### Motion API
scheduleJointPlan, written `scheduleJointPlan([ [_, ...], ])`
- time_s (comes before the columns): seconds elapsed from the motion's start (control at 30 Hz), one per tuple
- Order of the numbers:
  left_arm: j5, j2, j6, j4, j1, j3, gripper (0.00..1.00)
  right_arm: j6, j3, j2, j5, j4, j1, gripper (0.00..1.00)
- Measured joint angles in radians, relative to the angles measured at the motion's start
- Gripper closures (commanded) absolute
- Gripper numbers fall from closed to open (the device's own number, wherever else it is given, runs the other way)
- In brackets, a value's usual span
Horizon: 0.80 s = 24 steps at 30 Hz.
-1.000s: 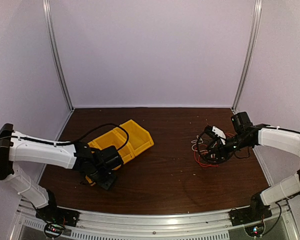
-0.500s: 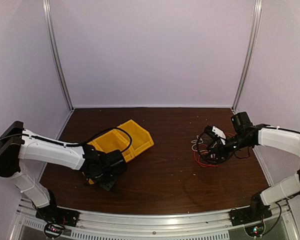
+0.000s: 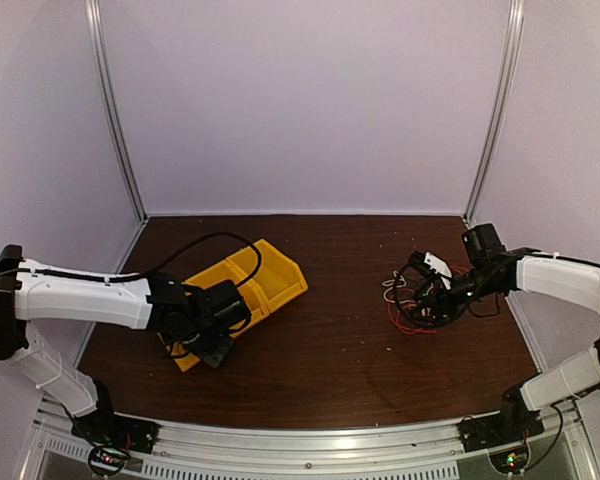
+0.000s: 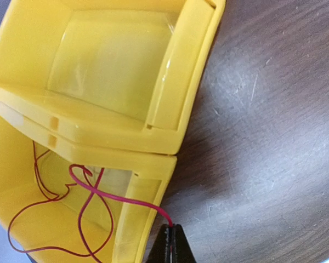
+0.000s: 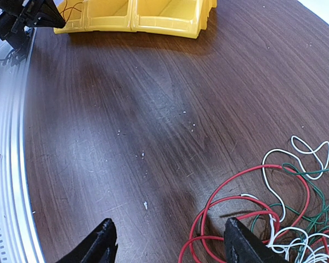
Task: Untangle the cables
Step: Adjust the untangled cable in the bin.
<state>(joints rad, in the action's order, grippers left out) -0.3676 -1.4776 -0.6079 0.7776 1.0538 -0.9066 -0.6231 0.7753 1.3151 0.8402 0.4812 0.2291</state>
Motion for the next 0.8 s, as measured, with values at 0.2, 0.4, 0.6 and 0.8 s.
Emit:
scheduleJointPlan([
  [0.2, -0.039, 0.021, 0.001, 0.018, -0.034, -0.038, 1.00, 0.000, 0.000, 0.000, 0.000, 0.000, 0.000, 0.32],
  [0.4, -0.050, 0.056, 0.027, -0.006, -0.209, -0.014, 1.00, 0.000, 0.000, 0.000, 0.000, 0.001, 0.000, 0.32],
  [0.6, -0.022, 0.075, 0.078, -0.103, -0.322, 0.029, 1.00, 0.002, 0.000, 0.000, 0.000, 0.001, 0.000, 0.32],
  [0.8, -0.005, 0.026, 0.090, -0.163, -0.335, 0.042, 0.90, 0.005, 0.000, -0.005, 0.000, 0.001, 0.000, 0.32],
])
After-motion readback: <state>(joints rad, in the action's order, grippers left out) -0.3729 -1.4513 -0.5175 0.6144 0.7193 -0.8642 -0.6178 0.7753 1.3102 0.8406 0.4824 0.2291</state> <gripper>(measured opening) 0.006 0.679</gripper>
